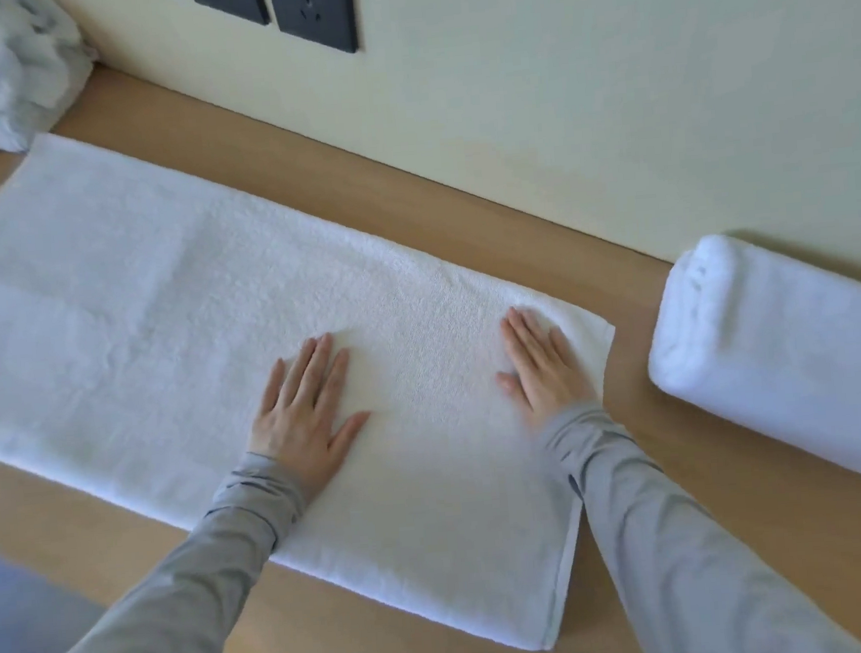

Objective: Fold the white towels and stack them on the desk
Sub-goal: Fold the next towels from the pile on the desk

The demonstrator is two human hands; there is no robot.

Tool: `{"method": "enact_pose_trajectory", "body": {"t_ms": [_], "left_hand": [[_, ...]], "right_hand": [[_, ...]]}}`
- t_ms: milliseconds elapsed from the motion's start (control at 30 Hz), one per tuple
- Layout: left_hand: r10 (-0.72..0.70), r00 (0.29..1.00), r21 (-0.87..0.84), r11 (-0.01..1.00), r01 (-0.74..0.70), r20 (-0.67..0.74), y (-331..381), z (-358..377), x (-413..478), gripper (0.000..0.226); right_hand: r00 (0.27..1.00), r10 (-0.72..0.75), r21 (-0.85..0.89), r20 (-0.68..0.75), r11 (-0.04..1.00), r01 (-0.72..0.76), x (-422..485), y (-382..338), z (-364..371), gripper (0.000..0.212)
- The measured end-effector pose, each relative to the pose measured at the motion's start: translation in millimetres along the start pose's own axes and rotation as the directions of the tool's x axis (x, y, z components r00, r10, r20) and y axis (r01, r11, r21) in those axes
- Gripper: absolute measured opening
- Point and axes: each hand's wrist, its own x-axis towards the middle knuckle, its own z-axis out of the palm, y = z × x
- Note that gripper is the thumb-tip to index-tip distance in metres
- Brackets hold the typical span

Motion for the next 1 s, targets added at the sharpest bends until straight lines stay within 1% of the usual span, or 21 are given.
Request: {"method": "enact_pose_trajectory", "body": {"t_ms": [67,100,133,167,200,233,267,300,333,367,400,433,467,500,533,600,667,767,867,933,1000], "left_hand": [[-0.109,0.993,-0.054,0.993,0.106,-0.046,6.9,-2.1,-6.6,0.076],[-0.211,0.975,-0.135,0.97,0.201,-0.068,13.5,-2.7,-12.2,0.072],[-0.342,0.936,-0.261,0.915,0.309,-0.089,23.8,-3.8,-19.4,0.068],[-0.482,0.87,-0.419,0.814,0.402,-0.102,37.7,-6.3,-28.4,0.064],[-0.61,0.785,-0.576,0.681,0.452,-0.104,54.2,-8.5,-38.4,0.061],[-0.724,0.683,-0.708,0.531,0.465,-0.094,72.0,-11.0,-48.5,0.06],[-0.826,0.561,-0.8,0.371,0.471,-0.053,89.2,-13.6,-59.5,0.061],[-0.906,0.423,-0.85,0.2,0.486,0.029,104.5,-16.5,-70.1,0.064],[-0.948,0.286,-0.863,0.028,0.505,0.137,117.5,-19.5,-79.4,0.067],[-0.953,0.169,-0.847,-0.132,0.515,0.252,128.7,-20.6,-87.8,0.071],[-0.927,0.08,-0.811,-0.275,0.517,0.366,139.9,-22.4,-94.4,0.074],[-0.878,0.018,-0.763,-0.406,0.503,0.479,151.2,-22.8,-100.4,0.076],[-0.813,-0.005,-0.714,-0.513,0.477,0.582,163.6,-22.0,-104.3,0.077],[-0.748,0.01,-0.677,-0.594,0.436,0.663,176.0,-20.4,-106.8,0.077],[-0.694,0.05,-0.654,-0.648,0.391,0.718,187.5,-17.9,-108.9,0.074],[-0.617,0.119,-0.616,-0.709,0.344,0.778,206.8,-12.0,-110.6,0.064],[-0.568,0.148,-0.58,-0.739,0.343,0.81,220.6,-8.8,-109.9,0.056],[-0.567,0.136,-0.577,-0.747,0.33,0.812,231.4,-8.3,-110.7,0.054],[-0.636,0.159,-0.651,-0.698,0.297,0.755,231.2,-12.6,-115.6,0.06],[-0.68,0.19,-0.703,-0.652,0.285,0.708,230.0,-25.1,-118.0,0.073],[-0.717,0.245,-0.756,-0.596,0.272,0.653,227.4,-40.7,-120.6,0.085]], "right_hand": [[0.994,0.105,0.061,-0.036,0.993,-0.103,7.7,30.5,-7.3,0.059],[0.99,0.136,0.072,-0.043,0.989,-0.133,9.9,43.1,-12.1,0.058],[0.988,0.146,0.077,-0.045,0.987,-0.142,11.8,52.5,-16.9,0.057],[0.989,0.142,0.092,-0.037,0.986,-0.138,14.3,59.1,-21.9,0.056],[0.989,0.147,0.129,-0.032,0.981,-0.142,17.7,63.0,-27.5,0.054],[0.987,0.159,0.169,-0.028,0.974,-0.152,21.5,65.6,-33.7,0.052],[0.985,0.173,0.197,-0.025,0.966,-0.164,25.6,67.4,-40.0,0.049],[0.984,0.179,0.212,-0.016,0.962,-0.171,30.6,68.8,-45.9,0.047],[0.983,0.185,0.224,0.005,0.958,-0.181,35.8,70.3,-51.5,0.046],[0.98,0.197,0.249,0.038,0.947,-0.2,40.6,71.8,-56.5,0.045],[0.973,0.213,0.289,0.086,0.929,-0.229,44.6,72.8,-60.6,0.045],[0.963,0.227,0.34,0.145,0.903,-0.264,47.6,73.5,-63.8,0.046],[0.951,0.234,0.386,0.203,0.873,-0.298,50.4,74.4,-66.5,0.047],[0.938,0.235,0.414,0.254,0.85,-0.326,52.8,76.2,-68.6,0.049],[0.927,0.228,0.412,0.298,0.845,-0.34,55.1,78.2,-70.9,0.052],[0.899,0.216,0.348,0.381,0.867,-0.356,59.1,82.9,-75.6,0.058],[0.872,0.224,0.323,0.435,0.865,-0.383,62.5,88.0,-79.1,0.066],[0.867,0.21,0.367,0.453,0.842,-0.395,64.1,97.8,-80.8,0.073],[0.896,0.138,0.418,0.422,0.847,-0.327,60.4,102.8,-81.1,0.054],[0.934,0.101,0.547,0.343,0.787,-0.286,54.8,103.2,-82.8,0.037],[0.97,0.092,0.656,0.223,0.723,-0.219,49.7,100.9,-90.4,0.026]]}}
